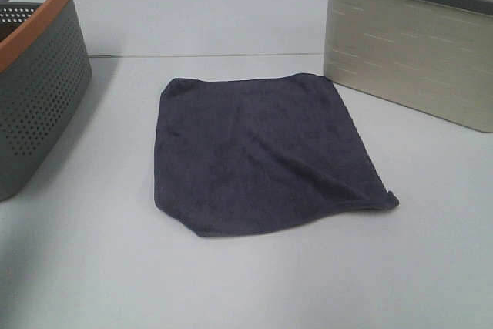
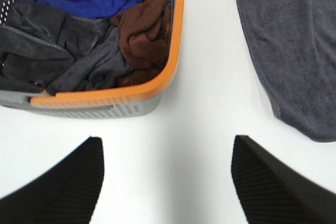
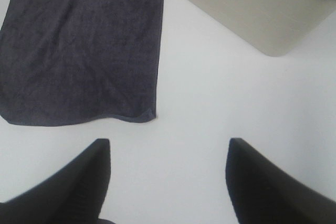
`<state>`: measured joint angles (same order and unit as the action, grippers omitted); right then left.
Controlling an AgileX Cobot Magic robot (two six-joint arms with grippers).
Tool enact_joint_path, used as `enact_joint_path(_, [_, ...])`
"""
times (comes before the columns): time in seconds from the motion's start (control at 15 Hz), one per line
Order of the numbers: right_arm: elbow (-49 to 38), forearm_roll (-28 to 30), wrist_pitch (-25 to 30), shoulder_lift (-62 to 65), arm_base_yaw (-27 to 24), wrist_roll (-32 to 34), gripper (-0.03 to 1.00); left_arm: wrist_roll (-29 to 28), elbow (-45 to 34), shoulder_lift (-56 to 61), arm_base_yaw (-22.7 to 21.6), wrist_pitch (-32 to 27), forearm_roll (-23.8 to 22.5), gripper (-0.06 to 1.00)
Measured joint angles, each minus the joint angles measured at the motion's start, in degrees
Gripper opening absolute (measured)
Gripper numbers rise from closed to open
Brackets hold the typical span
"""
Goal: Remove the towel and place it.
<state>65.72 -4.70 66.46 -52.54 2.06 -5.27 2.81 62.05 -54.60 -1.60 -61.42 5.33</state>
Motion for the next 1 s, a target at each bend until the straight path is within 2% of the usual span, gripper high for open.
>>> enact_joint_path(0.27, [-13.46,0.0,-2.23,11.46,0.0,0.0,0.64,0.11,-16.1,18.33,0.0,2.41,-0.11,0.65])
enact_joint_path(0.4, [-19.08,0.0,-3.21,16.39,0.0,0.0,0.64,0.17,-20.74,25.27,0.0,2.41,-0.11,0.65])
enact_joint_path(1.0, [-35.01,0.0,-5.79,38.9,0.0,0.0,0.64,-4.01,-33.23,48.82,0.0,2.06,-0.11,0.65])
